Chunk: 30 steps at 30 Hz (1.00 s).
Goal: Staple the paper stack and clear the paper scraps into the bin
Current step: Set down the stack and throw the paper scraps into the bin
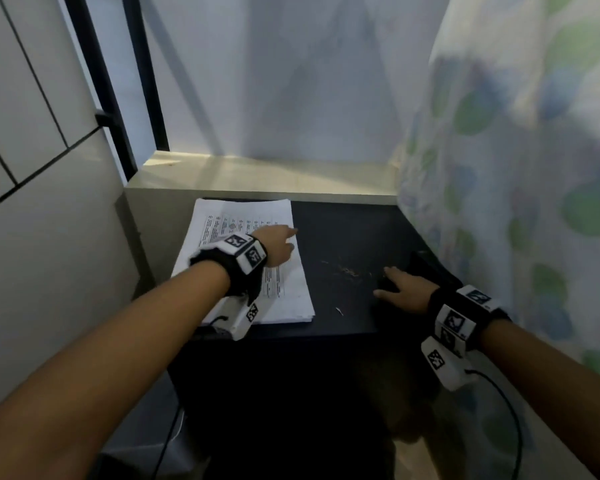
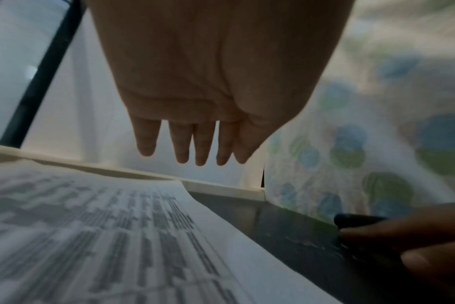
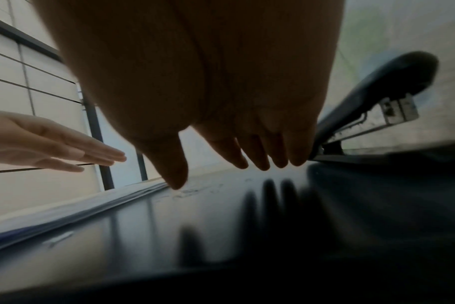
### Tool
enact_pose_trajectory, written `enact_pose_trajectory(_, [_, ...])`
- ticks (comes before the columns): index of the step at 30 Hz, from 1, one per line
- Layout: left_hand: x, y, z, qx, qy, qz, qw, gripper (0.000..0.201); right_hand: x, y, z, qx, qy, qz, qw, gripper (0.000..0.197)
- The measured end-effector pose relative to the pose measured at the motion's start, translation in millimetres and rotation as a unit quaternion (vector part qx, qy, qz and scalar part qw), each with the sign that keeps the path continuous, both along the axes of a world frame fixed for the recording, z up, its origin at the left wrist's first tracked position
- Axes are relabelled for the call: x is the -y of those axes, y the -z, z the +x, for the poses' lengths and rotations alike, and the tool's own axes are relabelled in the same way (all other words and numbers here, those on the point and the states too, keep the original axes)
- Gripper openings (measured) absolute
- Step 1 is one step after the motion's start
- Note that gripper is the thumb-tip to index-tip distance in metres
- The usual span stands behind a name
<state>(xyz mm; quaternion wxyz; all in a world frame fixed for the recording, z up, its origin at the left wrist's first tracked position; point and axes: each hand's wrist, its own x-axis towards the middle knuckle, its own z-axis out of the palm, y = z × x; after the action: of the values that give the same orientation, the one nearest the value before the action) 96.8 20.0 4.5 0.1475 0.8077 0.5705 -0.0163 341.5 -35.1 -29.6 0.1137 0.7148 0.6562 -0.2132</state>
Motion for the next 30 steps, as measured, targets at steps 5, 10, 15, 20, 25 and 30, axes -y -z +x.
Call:
enact_pose_trajectory(5, [4, 29, 57, -0.145, 0.003, -0.043, 0.989, 0.052, -9, 14, -7, 0.001, -0.011, -0.008, 1.000, 0.082])
enact_pose_trajectory(10, [1, 55, 63, -0.215, -0.009, -0.041, 0.976, 0.062, -14, 24, -24, -0.007, -0.066, 0.003, 0.998, 0.085])
enact_pose_trajectory(15, [6, 49, 77, -0.167, 0.030, -0.075, 0.983, 0.062, -28, 8, -31, -0.034, -0.114, -0.029, 0.993, 0.065])
enact_pose_trajectory(20, [13, 40, 82, -0.145, 0.103, -0.096, 0.979, 0.057, -57, -5, -24, -0.047, -0.082, 0.028, 0.995, 0.053])
enact_pose_trajectory(25, [18, 25, 73, -0.132, 0.107, -0.073, 0.983, 0.061, -67, -7, -41, -0.020, -0.104, 0.006, 0.994, 0.058])
enact_pose_trajectory(30, [19, 25, 65, -0.163, 0.100, -0.092, 0.977, 0.109, -56, -2, -43, -0.001, -0.162, -0.010, 0.987, 0.062])
